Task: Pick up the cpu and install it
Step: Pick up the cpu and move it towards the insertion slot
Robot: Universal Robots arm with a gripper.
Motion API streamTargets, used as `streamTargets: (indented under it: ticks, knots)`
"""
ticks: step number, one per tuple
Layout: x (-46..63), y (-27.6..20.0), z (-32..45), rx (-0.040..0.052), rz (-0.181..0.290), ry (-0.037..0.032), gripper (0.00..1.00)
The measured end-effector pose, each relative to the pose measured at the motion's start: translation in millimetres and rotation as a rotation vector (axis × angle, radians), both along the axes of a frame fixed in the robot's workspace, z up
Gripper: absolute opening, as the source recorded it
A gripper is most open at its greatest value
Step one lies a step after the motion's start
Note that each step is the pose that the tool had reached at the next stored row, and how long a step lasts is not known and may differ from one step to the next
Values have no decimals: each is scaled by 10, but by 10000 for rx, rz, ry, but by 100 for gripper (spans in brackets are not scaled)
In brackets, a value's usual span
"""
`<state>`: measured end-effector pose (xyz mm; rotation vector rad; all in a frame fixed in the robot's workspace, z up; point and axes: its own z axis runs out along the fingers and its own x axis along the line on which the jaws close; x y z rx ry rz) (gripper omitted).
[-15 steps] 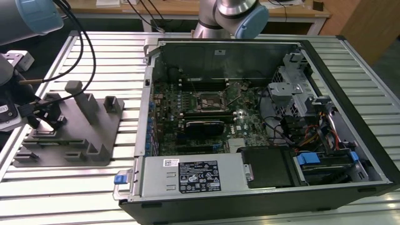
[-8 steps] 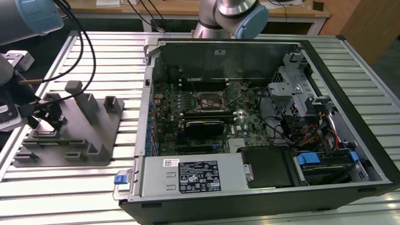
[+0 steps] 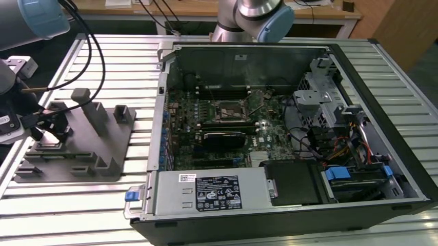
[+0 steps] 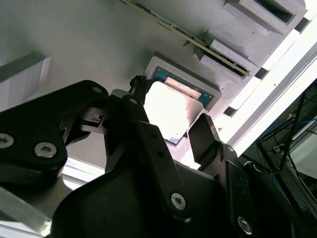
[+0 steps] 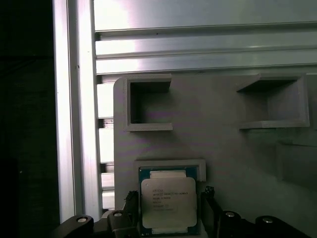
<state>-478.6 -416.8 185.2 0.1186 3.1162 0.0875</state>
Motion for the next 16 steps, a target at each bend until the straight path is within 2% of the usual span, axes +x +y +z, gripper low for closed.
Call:
streamTargets:
  ticks: [13,15,16]
  knots:
    - [0,0,-8,0,0,-1,61]
    - [0,0,-8,0,0,0,60]
    - [0,0,-8,0,0,0,54]
